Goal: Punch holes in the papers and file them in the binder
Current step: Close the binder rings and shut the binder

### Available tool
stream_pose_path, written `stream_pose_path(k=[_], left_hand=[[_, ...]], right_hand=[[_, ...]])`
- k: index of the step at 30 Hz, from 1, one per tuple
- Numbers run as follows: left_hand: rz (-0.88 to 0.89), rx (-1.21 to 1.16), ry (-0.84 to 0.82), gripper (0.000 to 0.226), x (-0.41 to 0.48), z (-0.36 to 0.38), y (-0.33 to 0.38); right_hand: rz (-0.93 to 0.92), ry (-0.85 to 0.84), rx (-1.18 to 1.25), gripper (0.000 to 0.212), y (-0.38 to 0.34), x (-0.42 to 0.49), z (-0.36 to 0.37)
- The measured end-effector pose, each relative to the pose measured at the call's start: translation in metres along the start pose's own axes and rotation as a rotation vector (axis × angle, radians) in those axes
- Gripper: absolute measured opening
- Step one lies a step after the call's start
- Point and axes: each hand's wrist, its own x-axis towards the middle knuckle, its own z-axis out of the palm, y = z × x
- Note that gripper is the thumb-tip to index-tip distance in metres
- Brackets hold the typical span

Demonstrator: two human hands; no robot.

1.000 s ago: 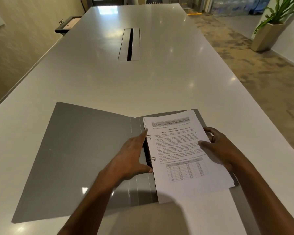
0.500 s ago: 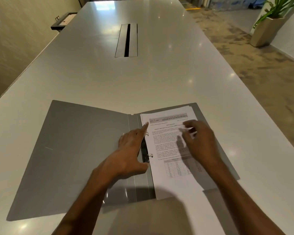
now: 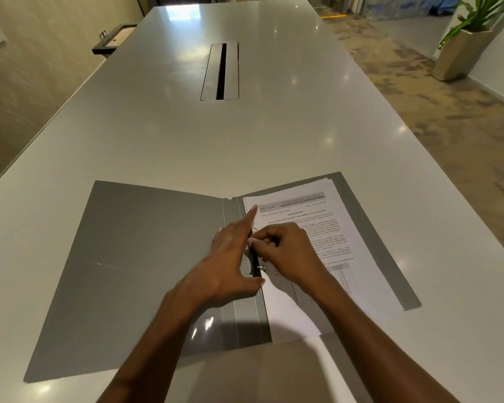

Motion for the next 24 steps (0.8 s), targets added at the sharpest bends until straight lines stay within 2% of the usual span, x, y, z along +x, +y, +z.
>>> stream_pose_path(k=[6,8,12,15,24], left_hand=[[-0.006,-0.046,0.015,0.136,0.005,0.004,0.002],[-0.003,-0.045,0.021,0.136,0.008,0.006,0.002],[-0.021,-0.053,0.022,0.138,0.013,0.011,0.001],[-0.014,-0.030,0.012,0.139,0.016,0.014,0.000],[-0.022,-0.007,0.059,0.128,0.015,0.014,-0.007]], right_hand=[[0.062,0.028,-0.021,0.015,0.005,0.001,0.000],[0.082,0.036,0.005,0.010,0.009,0.002,-0.002],[0.135,0.073,0.079,0.018,0.012,0.001,-0.008],[0.137,0.092,0.083,0.014,0.011,-0.001,-0.008],[0.084,0.146,-0.137,0.012,0.015,0.000,0.010]])
